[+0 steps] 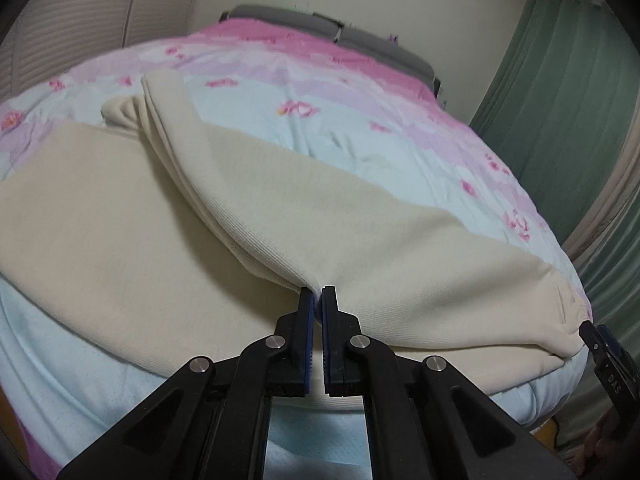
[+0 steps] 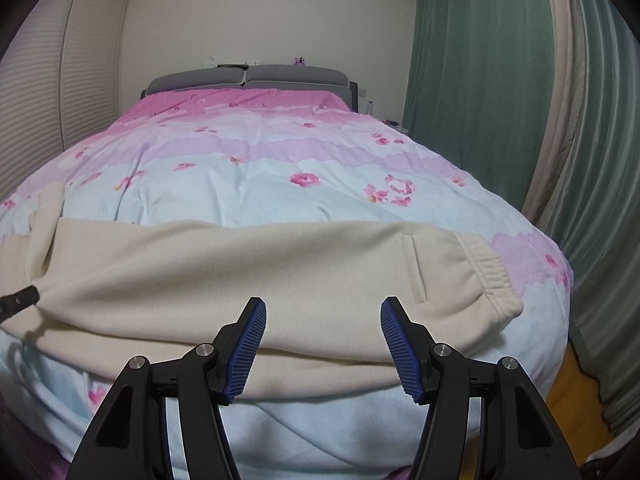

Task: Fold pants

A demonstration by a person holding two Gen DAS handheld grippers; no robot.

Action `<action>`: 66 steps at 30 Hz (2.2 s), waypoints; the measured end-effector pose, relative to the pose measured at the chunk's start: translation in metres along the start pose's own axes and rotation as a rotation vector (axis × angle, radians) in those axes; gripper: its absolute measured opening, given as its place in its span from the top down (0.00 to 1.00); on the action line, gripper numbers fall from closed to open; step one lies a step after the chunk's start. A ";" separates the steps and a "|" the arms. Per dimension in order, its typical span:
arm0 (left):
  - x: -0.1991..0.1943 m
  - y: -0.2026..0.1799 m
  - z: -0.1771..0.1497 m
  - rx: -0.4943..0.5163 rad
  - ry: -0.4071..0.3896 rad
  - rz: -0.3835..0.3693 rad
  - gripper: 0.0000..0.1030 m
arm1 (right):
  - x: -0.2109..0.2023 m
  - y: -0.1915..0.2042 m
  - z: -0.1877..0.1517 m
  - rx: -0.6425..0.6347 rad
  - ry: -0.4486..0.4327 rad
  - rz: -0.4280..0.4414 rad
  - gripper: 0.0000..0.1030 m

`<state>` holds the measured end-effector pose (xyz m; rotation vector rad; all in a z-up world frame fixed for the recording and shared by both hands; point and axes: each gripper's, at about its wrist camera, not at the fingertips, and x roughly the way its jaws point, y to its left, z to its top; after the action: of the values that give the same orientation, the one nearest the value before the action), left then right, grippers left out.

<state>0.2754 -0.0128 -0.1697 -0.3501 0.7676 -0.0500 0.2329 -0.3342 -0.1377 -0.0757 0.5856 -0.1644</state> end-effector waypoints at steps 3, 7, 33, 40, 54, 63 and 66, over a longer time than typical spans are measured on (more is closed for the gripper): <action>0.003 0.002 -0.003 -0.009 0.017 0.021 0.70 | 0.000 0.002 -0.002 -0.008 0.004 0.001 0.42; 0.008 0.008 -0.004 -0.047 0.039 0.029 0.39 | 0.001 0.004 -0.002 -0.017 0.006 0.010 0.42; -0.032 -0.005 -0.009 -0.065 -0.022 -0.056 0.91 | -0.008 -0.020 -0.005 0.017 -0.001 -0.018 0.42; -0.020 -0.018 -0.033 -0.037 -0.037 0.014 0.91 | 0.006 -0.086 -0.026 0.174 0.057 -0.126 0.42; -0.010 -0.040 -0.038 0.001 -0.048 0.113 0.91 | 0.073 -0.140 -0.037 0.517 0.191 -0.088 0.45; -0.024 -0.056 -0.037 -0.024 -0.053 0.115 0.91 | 0.042 -0.154 -0.020 0.506 -0.028 -0.063 0.94; -0.026 -0.073 -0.045 0.040 -0.060 0.119 0.91 | 0.026 -0.167 -0.006 0.471 -0.096 -0.121 0.94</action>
<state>0.2317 -0.0899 -0.1584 -0.2663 0.7261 0.0568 0.2285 -0.5037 -0.1373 0.3363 0.4347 -0.4102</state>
